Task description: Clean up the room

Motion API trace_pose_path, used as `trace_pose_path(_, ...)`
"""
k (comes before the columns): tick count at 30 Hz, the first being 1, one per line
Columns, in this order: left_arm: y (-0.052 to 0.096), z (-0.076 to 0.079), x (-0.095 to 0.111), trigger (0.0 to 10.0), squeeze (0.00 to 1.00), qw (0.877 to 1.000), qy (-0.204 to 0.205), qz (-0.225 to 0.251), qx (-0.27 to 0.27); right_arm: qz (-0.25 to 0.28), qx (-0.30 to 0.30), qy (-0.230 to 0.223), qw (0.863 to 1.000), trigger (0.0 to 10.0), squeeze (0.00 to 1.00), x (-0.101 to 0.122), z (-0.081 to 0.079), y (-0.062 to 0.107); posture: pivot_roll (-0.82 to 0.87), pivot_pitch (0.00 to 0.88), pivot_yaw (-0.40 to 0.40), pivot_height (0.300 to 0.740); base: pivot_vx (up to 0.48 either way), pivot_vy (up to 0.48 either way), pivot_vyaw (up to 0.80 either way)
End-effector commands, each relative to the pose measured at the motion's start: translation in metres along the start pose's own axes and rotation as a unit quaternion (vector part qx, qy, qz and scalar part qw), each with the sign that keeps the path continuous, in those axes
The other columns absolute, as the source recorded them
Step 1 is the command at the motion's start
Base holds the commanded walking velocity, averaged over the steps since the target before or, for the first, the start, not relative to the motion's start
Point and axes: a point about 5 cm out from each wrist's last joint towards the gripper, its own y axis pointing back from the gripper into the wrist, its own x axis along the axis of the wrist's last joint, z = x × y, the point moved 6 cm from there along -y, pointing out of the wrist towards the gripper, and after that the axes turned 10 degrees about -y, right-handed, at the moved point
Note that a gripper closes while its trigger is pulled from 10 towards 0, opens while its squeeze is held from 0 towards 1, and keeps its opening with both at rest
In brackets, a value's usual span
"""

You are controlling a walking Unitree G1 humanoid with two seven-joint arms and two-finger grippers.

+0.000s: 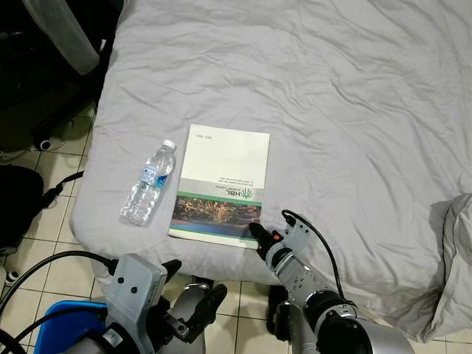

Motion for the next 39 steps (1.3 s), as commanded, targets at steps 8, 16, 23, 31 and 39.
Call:
trace_pose_path(8, 0.003, 0.012, 0.001, 10.0, 0.00, 1.000, 0.004, -0.002, -0.015, -0.041, -0.004, -0.106, 0.994, 0.0, 0.00, -0.043, -0.005, 0.001, 0.36, 0.647, 0.025, 0.740, 0.000, 0.000, 0.00)
trace_pose_path(16, -0.012, 0.004, -0.008, 10.0, 0.00, 1.000, -0.004, 0.000, -0.003, 0.011, 0.016, -0.072, 0.997, 0.0, 0.00, 0.004, -0.016, -0.006, 0.31, 0.559, -0.028, 0.740, 0.000, 0.000, 0.00)
trace_pose_path(23, -0.048, -0.039, -0.057, 10.0, 0.00, 0.994, -0.002, -0.022, 0.106, 0.126, 0.049, 0.199, 0.971, 0.0, 0.00, 0.109, -0.043, 0.002, 0.18, 0.281, -0.122, 0.740, 0.000, 0.000, 0.00)
trace_pose_path(31, -0.082, -0.081, -0.061, 10.0, 0.00, 0.983, -0.040, -0.007, 0.179, 0.242, 0.028, 0.327, 0.913, 0.0, 0.00, 0.172, -0.053, 0.028, 0.13, 0.021, -0.119, 0.740, 0.000, 0.000, 0.00)
trace_pose_path(39, -0.096, -0.124, -0.050, 10.0, 0.00, 0.964, -0.059, 0.042, 0.257, 0.332, 0.010, 0.435, 0.837, 0.0, 0.00, 0.170, -0.028, 0.087, 0.06, 0.000, -0.071, 0.740, 0.000, 0.000, 0.00)
